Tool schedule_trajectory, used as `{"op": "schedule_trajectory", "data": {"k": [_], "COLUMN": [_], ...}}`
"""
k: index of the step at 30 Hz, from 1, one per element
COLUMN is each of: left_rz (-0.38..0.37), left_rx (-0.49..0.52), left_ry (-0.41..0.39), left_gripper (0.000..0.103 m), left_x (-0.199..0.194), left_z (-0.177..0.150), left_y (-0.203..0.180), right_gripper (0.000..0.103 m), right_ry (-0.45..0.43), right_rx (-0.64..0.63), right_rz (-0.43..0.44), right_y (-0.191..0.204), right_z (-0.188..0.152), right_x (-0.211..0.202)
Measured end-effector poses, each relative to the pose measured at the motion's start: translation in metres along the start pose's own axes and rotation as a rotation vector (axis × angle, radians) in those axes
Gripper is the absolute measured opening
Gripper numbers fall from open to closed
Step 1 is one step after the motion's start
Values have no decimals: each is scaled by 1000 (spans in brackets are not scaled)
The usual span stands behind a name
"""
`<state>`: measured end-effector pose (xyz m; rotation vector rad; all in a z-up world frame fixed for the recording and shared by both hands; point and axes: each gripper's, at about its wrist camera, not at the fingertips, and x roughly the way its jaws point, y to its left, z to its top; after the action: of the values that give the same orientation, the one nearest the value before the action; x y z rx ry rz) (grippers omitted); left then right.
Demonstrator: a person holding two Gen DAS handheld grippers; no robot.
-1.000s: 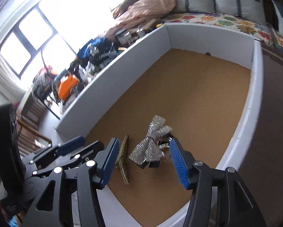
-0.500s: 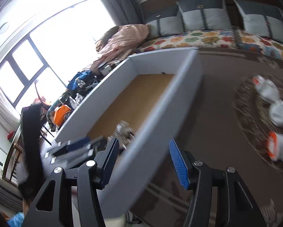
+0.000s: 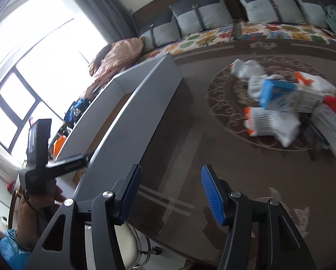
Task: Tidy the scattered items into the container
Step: 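Move both open tools back toward the items on the table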
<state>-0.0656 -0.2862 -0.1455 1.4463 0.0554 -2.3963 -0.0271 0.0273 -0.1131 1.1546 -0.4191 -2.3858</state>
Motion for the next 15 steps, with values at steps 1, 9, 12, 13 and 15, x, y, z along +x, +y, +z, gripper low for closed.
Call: {"op": "schedule_trajectory", "data": {"k": [1, 9, 12, 13, 15], "left_rz": [11, -69, -227, -272, -325], "left_rx": [-7, -38, 22, 46, 106], "left_ry": [-1, -196, -185, -176, -141], "left_gripper": [48, 66, 87, 87, 87], "left_x": [-2, -83, -96, -97, -92], "left_z": [-2, -16, -30, -36, -46], "left_y": [0, -39, -91, -109, -147], "right_gripper": [57, 57, 57, 57, 57], "right_ry": [-11, -65, -54, -55, -59], "right_rx": [4, 98, 187, 211, 251], "right_rz": [-2, -89, -150, -163, -195], "right_y": [-5, -77, -119, -129, -148], "right_z": [0, -32, -49, -52, -56], "right_x": [-5, -43, -54, -57, -66]}}
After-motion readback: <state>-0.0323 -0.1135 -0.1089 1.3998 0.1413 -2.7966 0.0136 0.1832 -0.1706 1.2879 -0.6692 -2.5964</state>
